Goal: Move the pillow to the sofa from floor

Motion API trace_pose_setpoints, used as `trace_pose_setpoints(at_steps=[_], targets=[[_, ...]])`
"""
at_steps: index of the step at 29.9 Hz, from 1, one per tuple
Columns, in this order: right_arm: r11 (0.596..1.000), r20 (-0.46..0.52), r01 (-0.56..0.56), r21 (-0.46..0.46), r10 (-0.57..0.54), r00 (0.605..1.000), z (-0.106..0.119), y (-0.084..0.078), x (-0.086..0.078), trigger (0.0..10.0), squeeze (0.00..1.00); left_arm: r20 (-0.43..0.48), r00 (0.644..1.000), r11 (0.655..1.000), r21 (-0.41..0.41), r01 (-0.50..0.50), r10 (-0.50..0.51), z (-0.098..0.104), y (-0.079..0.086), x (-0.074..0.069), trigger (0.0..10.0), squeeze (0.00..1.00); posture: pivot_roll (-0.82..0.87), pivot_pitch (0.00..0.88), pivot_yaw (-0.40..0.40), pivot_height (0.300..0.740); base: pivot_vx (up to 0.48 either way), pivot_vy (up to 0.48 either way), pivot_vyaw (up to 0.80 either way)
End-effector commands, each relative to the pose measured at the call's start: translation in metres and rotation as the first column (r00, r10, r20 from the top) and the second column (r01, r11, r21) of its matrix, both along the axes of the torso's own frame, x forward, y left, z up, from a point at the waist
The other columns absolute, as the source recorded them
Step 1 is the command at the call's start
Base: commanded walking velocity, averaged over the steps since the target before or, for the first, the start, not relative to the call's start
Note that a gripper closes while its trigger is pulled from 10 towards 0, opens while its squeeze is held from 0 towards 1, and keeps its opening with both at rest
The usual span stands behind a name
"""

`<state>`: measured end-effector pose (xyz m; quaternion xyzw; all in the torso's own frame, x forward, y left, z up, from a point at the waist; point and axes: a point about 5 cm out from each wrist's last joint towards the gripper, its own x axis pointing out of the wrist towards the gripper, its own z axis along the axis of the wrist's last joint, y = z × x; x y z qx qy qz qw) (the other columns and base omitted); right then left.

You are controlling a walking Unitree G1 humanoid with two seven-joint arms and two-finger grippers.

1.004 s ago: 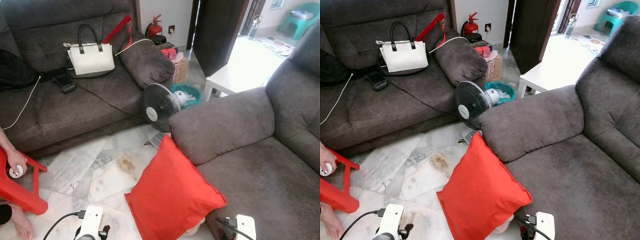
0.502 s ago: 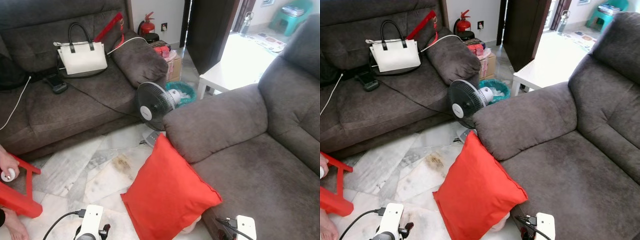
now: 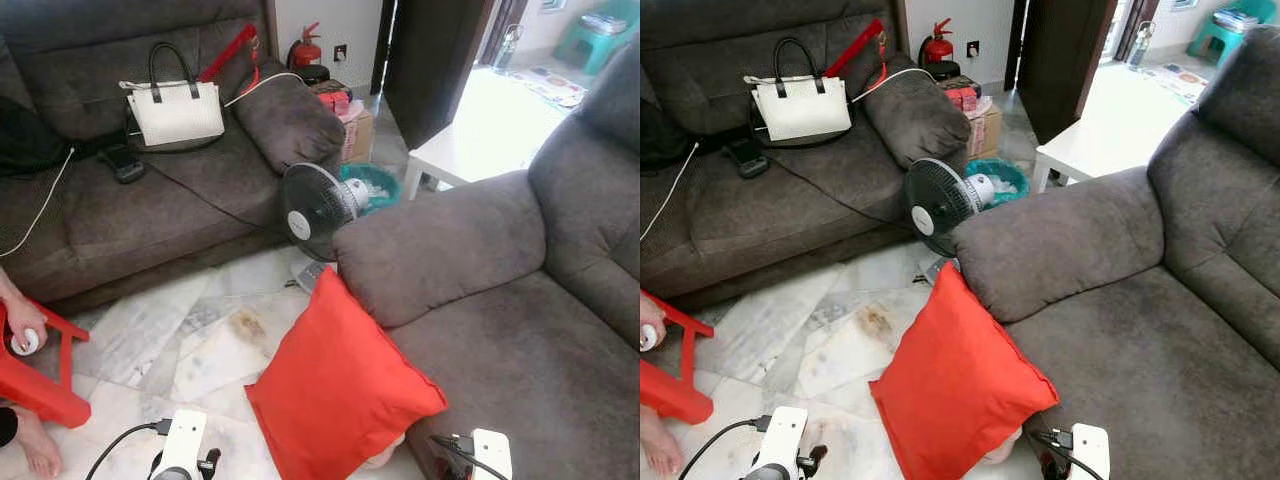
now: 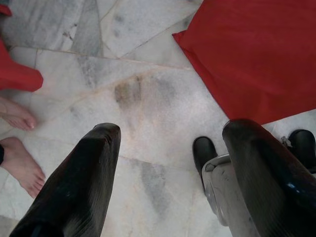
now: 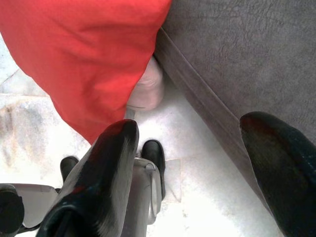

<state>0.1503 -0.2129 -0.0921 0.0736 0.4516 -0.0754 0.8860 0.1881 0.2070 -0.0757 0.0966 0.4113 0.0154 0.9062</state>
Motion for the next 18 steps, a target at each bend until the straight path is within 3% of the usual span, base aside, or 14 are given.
trace_pose_setpoints(at_steps=[1, 16, 18], targets=[[1.0, -0.014, -0.004, 0.002, 0.004, 1.0, -0.0013, 0.001, -0.0024, 10.0, 0.0, -0.024, 1.0, 1.0, 0.015, 0.0, 0.0, -0.0023, 0.0034, -0.0051, 10.0, 0.0, 0.13, 0.04, -0.01, 0.74, 0.0, -0.274, 0.0], [1.0, -0.013, -0.006, 0.002, 0.006, 1.0, -0.0012, 0.001, -0.002, 10.0, 0.0, -0.019, 1.0, 1.0, 0.022, 0.001, 0.0, -0.0019, 0.0034, -0.0045, 10.0, 0.0, 0.13, 0.037, -0.01, 0.74, 0.0, -0.405, 0.0], [1.0, -0.013, -0.007, 0.002, 0.007, 1.0, -0.0012, 0.0009, -0.0021, 10.0, 0.0, -0.019, 1.0, 1.0, 0.024, -0.003, 0.004, -0.002, 0.0035, -0.0047, 10.0, 0.0, 0.13, 0.037, -0.011, 0.74, 0.0, 0.0, 0.0]])
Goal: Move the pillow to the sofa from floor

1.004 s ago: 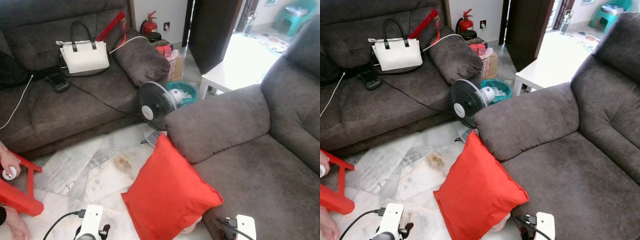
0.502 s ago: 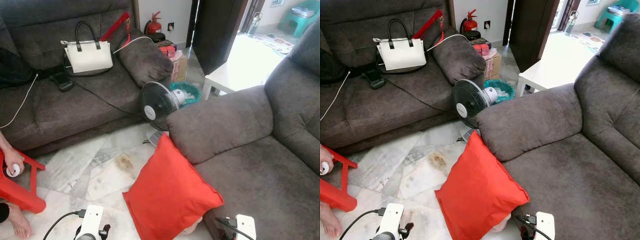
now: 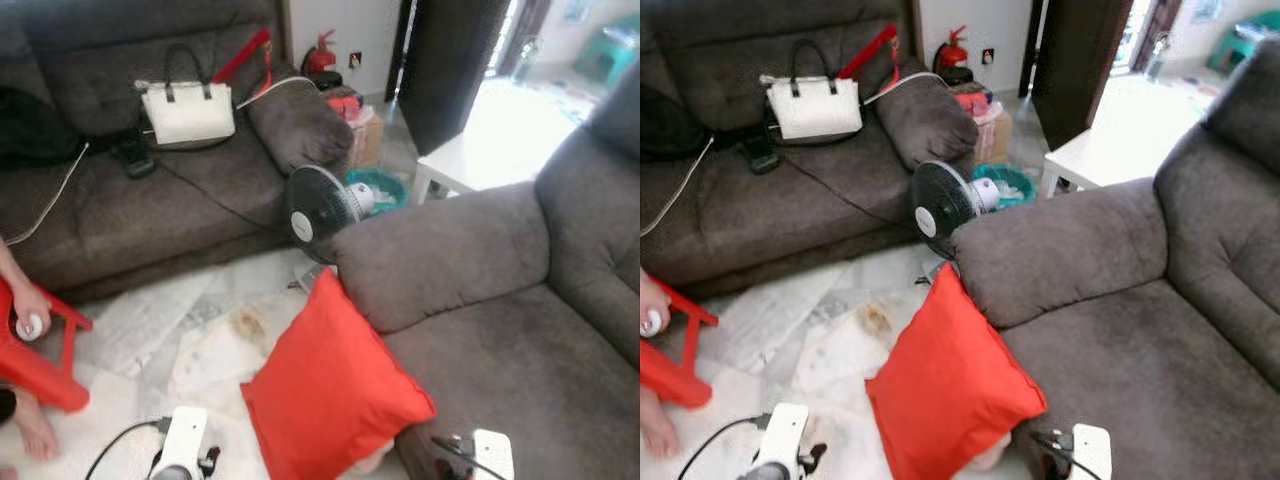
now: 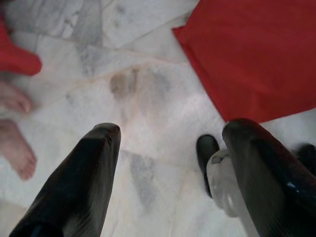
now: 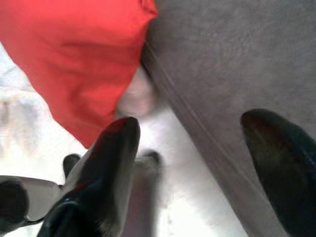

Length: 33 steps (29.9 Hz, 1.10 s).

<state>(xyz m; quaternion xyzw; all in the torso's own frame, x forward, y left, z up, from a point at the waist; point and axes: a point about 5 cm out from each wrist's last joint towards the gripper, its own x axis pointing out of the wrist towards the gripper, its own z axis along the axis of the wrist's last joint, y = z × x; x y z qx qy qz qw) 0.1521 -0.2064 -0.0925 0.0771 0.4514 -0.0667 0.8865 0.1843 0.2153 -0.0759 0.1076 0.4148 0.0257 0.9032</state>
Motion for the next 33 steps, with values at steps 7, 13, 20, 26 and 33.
trace_pose_setpoints(at_steps=[7, 13, 20, 26, 33], targets=[[1.0, -0.017, 0.004, -0.013, -0.005, 1.0, -0.0008, -0.0057, -0.0041, 10.0, 0.0, -0.011, 1.0, 1.0, -0.006, -0.002, 0.002, -0.0019, -0.0047, -0.0015, 10.0, 0.0, 0.13, 0.04, -0.012, 0.74, 0.0, 0.0, 0.0], [1.0, -0.017, 0.003, -0.013, -0.004, 1.0, -0.0008, -0.0057, -0.0041, 10.0, 0.0, -0.01, 1.0, 1.0, -0.008, -0.004, 0.004, -0.002, -0.0048, -0.0015, 10.0, 0.0, 0.13, 0.04, -0.012, 0.74, 0.0, 0.0, 0.0], [1.0, -0.016, 0.001, -0.013, -0.001, 1.0, -0.0007, -0.0056, -0.0038, 10.0, 0.0, -0.006, 1.0, 1.0, -0.008, 0.009, -0.009, -0.0014, -0.0052, -0.0006, 10.0, 0.0, 0.13, 0.039, -0.012, 0.74, 0.0, 0.0, 0.0], [1.0, -0.016, 0.001, -0.012, -0.001, 1.0, -0.0007, -0.0056, -0.0038, 10.0, 0.0, -0.003, 1.0, 0.999, -0.033, -0.03, 0.03, -0.0021, -0.0053, -0.0018, 10.0, 0.0, 0.13, 0.04, -0.012, 0.74, 0.0, -0.041, 0.0], [1.0, -0.016, 0.0, -0.011, -0.001, 1.0, -0.0007, -0.0053, -0.0038, 10.0, 0.0, -0.003, 1.0, 0.999, -0.033, -0.029, 0.029, -0.002, -0.0051, -0.0018, 10.0, 0.0, 0.14, 0.041, -0.011, 0.74, 0.0, 0.411, 0.0]])
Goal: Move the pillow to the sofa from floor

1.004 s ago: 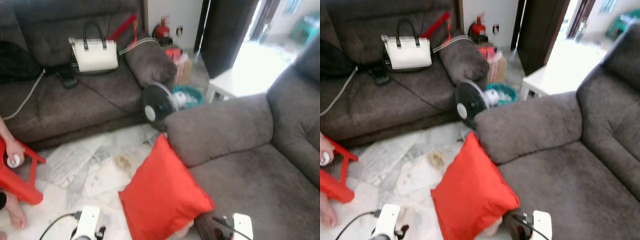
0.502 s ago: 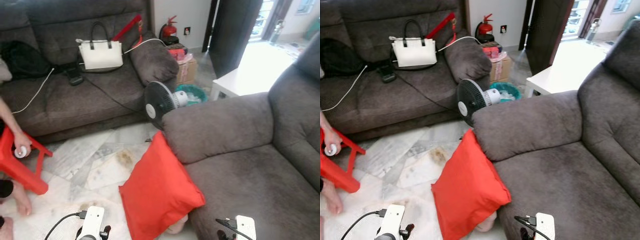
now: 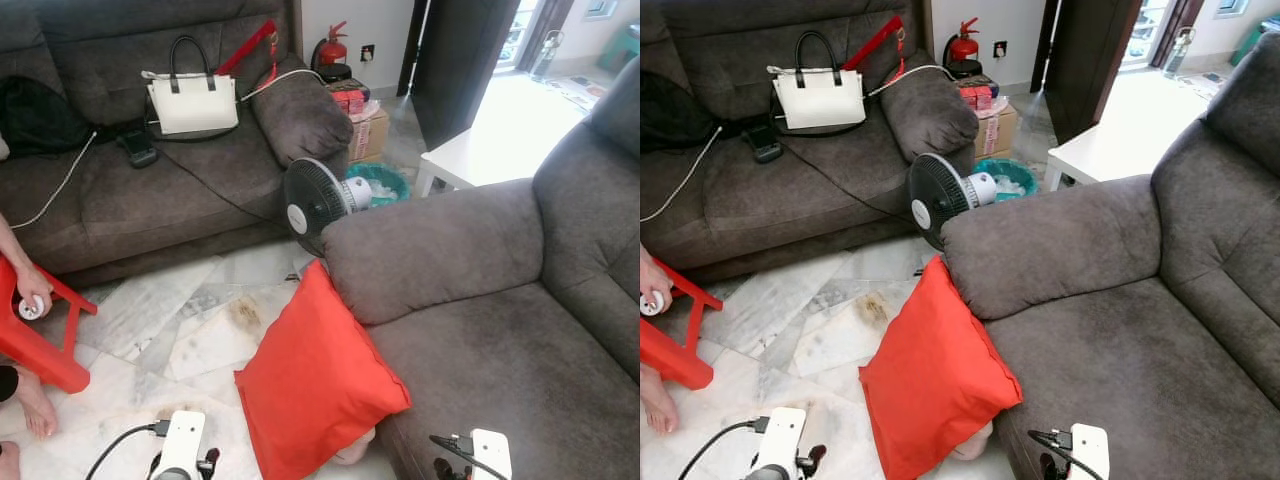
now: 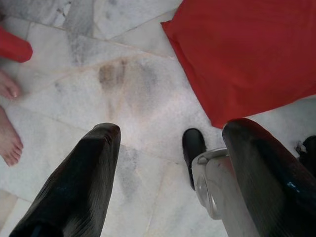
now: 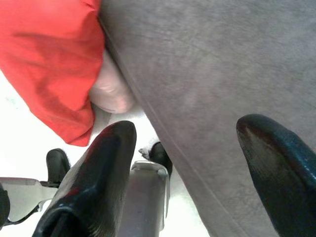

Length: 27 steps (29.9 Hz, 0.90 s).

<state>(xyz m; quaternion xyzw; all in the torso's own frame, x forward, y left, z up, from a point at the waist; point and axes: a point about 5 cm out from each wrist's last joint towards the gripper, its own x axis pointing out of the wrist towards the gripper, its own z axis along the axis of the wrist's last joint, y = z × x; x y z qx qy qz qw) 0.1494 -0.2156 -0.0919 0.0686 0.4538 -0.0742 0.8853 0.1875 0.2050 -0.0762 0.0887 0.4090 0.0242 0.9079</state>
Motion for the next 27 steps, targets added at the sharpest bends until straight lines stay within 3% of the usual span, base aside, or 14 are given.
trace_pose_setpoints(at_steps=[1, 5, 24, 27], targets=[[1.0, -0.009, -0.005, 0.011, 0.005, 1.0, -0.0013, 0.0039, -0.0011, 10.0, 0.0, -0.017, 1.0, 1.0, 0.003, -0.017, 0.017, -0.0018, 0.0052, -0.005, 10.0, 0.0, 0.14, 0.041, -0.011, 0.74, 0.0, 0.48, 0.0], [1.0, -0.009, -0.005, 0.011, 0.005, 1.0, -0.0013, 0.004, -0.0011, 10.0, 0.0, -0.016, 1.0, 1.0, 0.004, -0.017, 0.017, -0.0016, 0.0054, -0.0049, 10.0, 0.0, 0.13, 0.041, -0.011, 0.74, 0.0, 0.301, 0.0], [1.0, -0.009, -0.008, 0.014, 0.008, 1.0, -0.0013, 0.0041, -0.0009, 10.0, 0.0, -0.016, 1.0, 1.0, 0.001, -0.02, 0.02, -0.0017, 0.0054, -0.0049, 10.0, 0.0, 0.13, 0.041, -0.012, 0.74, 0.0, 0.0, 0.0], [1.0, -0.008, -0.008, 0.014, 0.008, 1.0, -0.0013, 0.0041, -0.0009, 10.0, 0.0, -0.015, 1.0, 1.0, 0.0, -0.022, 0.022, -0.0017, 0.0055, -0.005, 10.0, 0.0, 0.13, 0.041, -0.012, 0.74, 0.0, 0.48, 0.0]])
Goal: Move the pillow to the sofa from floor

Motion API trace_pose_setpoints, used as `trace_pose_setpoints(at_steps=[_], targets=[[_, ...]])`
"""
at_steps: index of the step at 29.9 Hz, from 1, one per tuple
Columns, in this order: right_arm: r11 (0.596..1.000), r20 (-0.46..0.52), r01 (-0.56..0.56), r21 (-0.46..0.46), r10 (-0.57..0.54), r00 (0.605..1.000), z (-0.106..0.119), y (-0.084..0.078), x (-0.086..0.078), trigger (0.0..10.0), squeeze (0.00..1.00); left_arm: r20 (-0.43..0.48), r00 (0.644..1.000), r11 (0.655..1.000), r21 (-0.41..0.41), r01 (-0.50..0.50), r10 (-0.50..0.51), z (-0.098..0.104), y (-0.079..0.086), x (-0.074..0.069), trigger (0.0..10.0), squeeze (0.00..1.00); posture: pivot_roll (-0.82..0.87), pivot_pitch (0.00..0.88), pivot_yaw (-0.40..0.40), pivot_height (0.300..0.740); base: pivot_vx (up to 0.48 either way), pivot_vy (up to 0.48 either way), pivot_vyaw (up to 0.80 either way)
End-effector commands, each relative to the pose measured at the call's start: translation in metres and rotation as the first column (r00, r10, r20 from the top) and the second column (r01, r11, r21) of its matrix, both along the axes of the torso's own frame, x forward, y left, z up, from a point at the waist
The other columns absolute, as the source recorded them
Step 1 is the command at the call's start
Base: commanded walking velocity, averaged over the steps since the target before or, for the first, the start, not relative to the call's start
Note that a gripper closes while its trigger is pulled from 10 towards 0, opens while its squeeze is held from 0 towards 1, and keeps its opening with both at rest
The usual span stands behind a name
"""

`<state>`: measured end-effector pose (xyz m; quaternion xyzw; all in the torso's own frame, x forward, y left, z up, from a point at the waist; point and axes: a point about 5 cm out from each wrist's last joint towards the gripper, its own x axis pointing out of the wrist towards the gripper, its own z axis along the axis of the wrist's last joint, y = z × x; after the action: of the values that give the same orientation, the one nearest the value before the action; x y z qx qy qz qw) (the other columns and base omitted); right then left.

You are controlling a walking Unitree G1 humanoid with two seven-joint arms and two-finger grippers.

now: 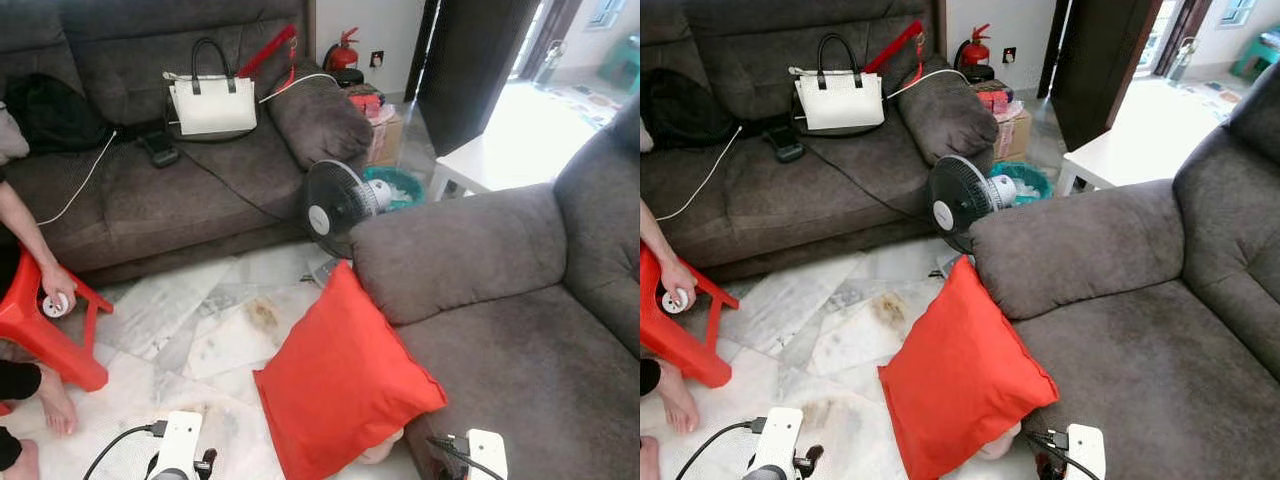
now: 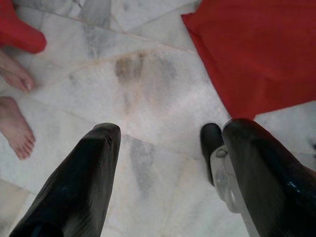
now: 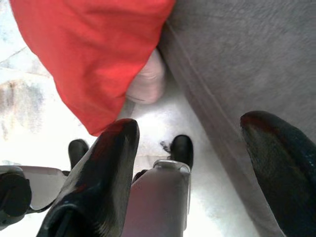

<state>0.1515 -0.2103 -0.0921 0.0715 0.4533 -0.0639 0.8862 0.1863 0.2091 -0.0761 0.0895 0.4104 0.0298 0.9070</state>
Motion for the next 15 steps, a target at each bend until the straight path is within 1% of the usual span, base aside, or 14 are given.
trace_pose_setpoints(at_steps=[1, 2, 15], targets=[[1.0, -0.012, 0.008, -0.001, -0.008, 1.0, -0.0011, -0.0012, -0.0031, 10.0, 0.0, -0.013, 1.0, 1.0, -0.006, -0.012, 0.012, -0.0018, 0.0013, -0.0038, 10.0, 0.0, 0.13, 0.041, -0.012, 0.74, 0.0, 0.48, 0.0], [1.0, -0.012, 0.008, -0.001, -0.008, 1.0, -0.0011, -0.0012, -0.0031, 10.0, 0.0, -0.012, 1.0, 1.0, -0.006, -0.01, 0.01, -0.0017, 0.0013, -0.0037, 10.0, 0.0, 0.13, 0.04, -0.012, 0.74, 0.0, 0.307, 0.0], [1.0, -0.012, 0.009, 0.003, -0.009, 1.0, -0.0012, -0.001, -0.0031, 10.0, 0.0, -0.013, 1.0, 1.0, -0.001, -0.004, 0.004, -0.0016, 0.0013, -0.0034, 10.0, 0.0, 0.13, 0.039, -0.011, 0.74, 0.0, 0.0, 0.0]])
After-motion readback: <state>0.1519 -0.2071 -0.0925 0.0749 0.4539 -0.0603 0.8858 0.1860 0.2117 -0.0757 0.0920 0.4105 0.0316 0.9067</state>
